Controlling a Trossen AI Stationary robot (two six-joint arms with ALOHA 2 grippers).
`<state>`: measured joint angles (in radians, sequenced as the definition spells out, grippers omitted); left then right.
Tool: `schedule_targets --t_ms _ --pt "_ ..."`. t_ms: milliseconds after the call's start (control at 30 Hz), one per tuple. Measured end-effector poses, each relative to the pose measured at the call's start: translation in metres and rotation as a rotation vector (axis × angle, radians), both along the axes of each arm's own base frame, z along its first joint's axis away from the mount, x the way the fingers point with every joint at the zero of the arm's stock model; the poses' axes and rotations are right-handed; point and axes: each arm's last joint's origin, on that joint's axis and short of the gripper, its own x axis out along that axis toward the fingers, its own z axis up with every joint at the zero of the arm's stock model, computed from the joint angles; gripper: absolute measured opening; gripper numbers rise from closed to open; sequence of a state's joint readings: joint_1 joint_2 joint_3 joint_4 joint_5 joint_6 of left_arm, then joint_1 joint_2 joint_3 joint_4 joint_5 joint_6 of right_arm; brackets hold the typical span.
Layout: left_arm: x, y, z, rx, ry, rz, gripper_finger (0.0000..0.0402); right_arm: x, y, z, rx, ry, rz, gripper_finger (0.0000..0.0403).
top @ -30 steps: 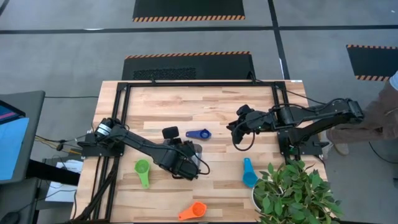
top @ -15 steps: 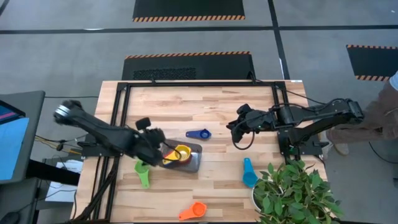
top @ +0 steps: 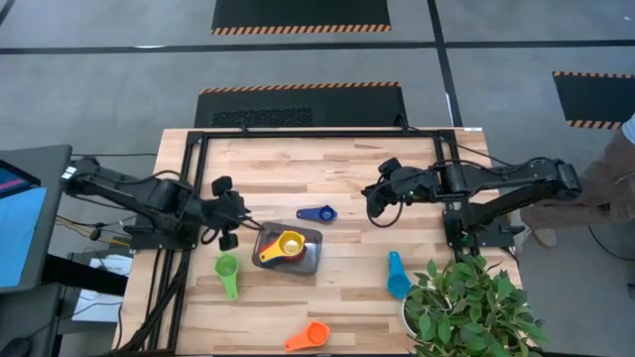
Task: Nest measuring cups in basket
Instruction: Move the bin to the center of the table
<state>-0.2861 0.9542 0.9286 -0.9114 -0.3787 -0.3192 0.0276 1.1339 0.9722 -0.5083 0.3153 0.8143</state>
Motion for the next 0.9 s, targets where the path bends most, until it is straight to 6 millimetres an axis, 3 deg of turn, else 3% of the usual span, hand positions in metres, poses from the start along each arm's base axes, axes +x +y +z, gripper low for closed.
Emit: schedule_targets --t_ms 300,633,900 --pt "-0.014 0.016 -0.017 -0.098 -0.041 -0.042 0.0061 0.000 -0.006 0.000 0.000 -0.004 -0.027 0.0118" --pt "-0.041 0.022 -0.001 -0.093 -0.187 -0.075 0.0061 0.001 -0.016 0.002 0.015 -0.034 -0.084 0.0118" --pt "-0.047 0.023 0.003 -0.056 -0.221 -0.109 0.0061 0.001 -0.021 0.003 0.014 -0.053 -0.108 0.0118"
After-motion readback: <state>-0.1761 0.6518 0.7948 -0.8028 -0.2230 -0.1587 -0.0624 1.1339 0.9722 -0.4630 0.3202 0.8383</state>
